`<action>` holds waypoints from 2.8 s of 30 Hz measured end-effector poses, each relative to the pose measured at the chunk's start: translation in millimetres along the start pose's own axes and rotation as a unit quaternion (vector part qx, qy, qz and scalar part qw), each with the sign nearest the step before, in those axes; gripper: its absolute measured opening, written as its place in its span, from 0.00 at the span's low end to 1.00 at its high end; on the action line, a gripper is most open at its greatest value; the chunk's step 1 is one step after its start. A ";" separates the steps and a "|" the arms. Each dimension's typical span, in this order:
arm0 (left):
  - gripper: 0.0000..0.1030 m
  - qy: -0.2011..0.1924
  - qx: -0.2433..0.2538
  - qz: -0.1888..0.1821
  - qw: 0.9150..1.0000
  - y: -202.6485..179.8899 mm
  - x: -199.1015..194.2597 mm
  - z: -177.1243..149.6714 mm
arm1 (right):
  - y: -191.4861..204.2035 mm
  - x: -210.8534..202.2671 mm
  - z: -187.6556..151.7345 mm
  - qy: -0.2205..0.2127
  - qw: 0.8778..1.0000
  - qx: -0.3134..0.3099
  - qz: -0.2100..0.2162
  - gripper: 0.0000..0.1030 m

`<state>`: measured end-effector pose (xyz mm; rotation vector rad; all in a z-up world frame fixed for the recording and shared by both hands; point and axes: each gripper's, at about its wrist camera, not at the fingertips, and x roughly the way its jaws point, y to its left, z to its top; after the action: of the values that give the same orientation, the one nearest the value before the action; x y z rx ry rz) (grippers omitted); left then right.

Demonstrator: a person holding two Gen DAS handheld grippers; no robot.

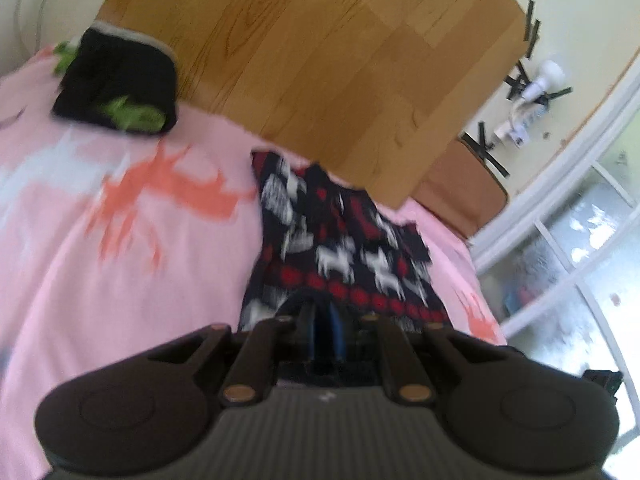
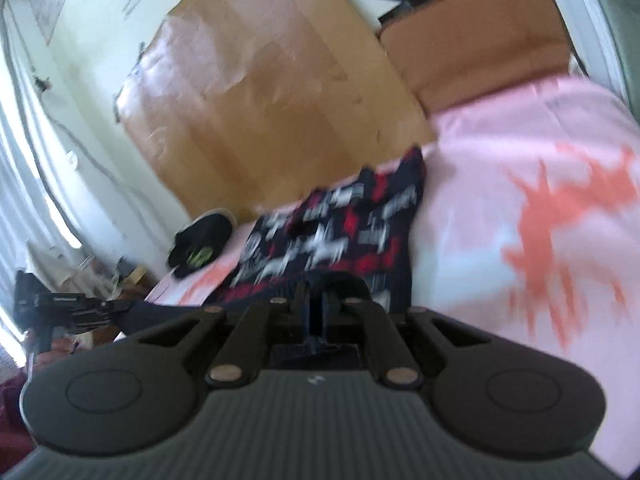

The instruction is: Fold small clothes

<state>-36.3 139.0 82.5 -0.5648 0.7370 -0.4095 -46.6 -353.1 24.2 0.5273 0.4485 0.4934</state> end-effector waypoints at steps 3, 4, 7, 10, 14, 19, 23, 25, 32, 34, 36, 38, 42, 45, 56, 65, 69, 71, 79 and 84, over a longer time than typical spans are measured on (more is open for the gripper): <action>0.31 -0.018 0.016 0.051 0.998 -11.0 52.0 42.9 | -19.2 55.9 35.3 -0.031 0.998 0.018 -0.048 0.15; 0.39 -0.024 0.023 0.084 0.996 -11.7 68.2 51.2 | -25.8 68.0 40.9 -0.038 0.996 0.008 -0.076 0.21; 0.40 0.003 0.002 0.128 0.992 -2.2 92.0 49.2 | -35.2 84.6 42.9 -0.020 0.991 0.013 -0.135 0.31; 0.54 0.005 0.017 0.116 0.993 6.8 88.0 29.8 | -33.5 60.9 23.0 -0.020 0.996 -0.004 -0.090 0.43; 0.56 0.021 0.037 0.132 0.990 6.9 105.9 25.6 | -25.1 68.0 9.6 0.008 0.991 -0.059 -0.123 0.49; 0.07 0.032 0.098 0.181 0.978 -1.2 133.3 13.4 | -29.0 91.4 1.3 0.039 0.988 -0.052 -0.138 0.08; 0.08 0.039 0.078 0.184 0.979 14.6 133.2 18.7 | -48.0 92.5 7.8 0.045 0.988 -0.017 -0.150 0.09; 0.18 0.039 0.079 0.168 0.982 12.7 122.4 23.9 | -38.9 85.6 15.2 0.046 0.985 -0.057 -0.159 0.18; 0.31 0.001 0.133 0.181 0.974 -25.3 145.5 86.1 | -11.5 124.7 85.1 0.031 0.985 -0.112 -0.131 0.34; 0.35 0.013 0.164 0.185 0.969 -42.5 182.1 103.9 | -7.6 165.7 105.9 0.056 0.986 -0.114 -0.112 0.43; 0.37 0.033 0.173 0.192 0.966 -55.3 226.7 123.6 | -6.1 210.7 122.1 0.078 0.984 -0.121 -0.107 0.44; 0.45 0.044 0.182 0.201 0.961 -65.0 268.2 139.6 | -8.5 250.6 133.8 0.101 0.981 -0.118 -0.112 0.50; 0.51 0.066 0.166 0.210 0.961 -65.1 338.8 162.6 | -30.9 317.9 150.1 0.141 0.981 -0.071 -0.117 0.58; 0.52 0.084 0.168 0.233 0.954 -54.5 375.5 167.4 | -48.5 353.1 154.1 0.158 0.980 -0.043 -0.116 0.62; 0.08 0.052 0.189 0.179 0.964 -67.9 330.9 154.6 | -16.7 324.4 133.5 0.149 0.979 -0.095 -0.100 0.11; 0.08 -0.060 0.211 0.086 0.972 -109.5 155.0 80.0 | 71.4 149.0 85.4 0.028 0.979 -0.193 -0.062 0.11; 0.08 -0.092 0.244 0.068 0.963 -114.6 88.1 18.6 | 99.5 81.6 26.0 -0.016 0.968 -0.241 -0.073 0.11; 0.08 -0.093 0.254 0.065 0.960 -112.8 67.7 -14.0 | 107.2 55.2 -9.2 -0.029 0.961 -0.265 -0.081 0.11; 0.13 -0.002 0.234 0.082 0.969 -80.0 66.6 -90.7 | 97.5 40.4 -97.8 0.007 0.963 -0.232 -0.135 0.14; 0.18 0.014 0.210 0.061 0.976 -59.7 47.9 -91.0 | 79.8 28.7 -92.6 0.035 0.982 -0.156 -0.101 0.34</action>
<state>-78.8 36.7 39.5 -0.1152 0.6833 -0.4454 -98.0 -243.7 -9.8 0.1606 0.4763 0.3774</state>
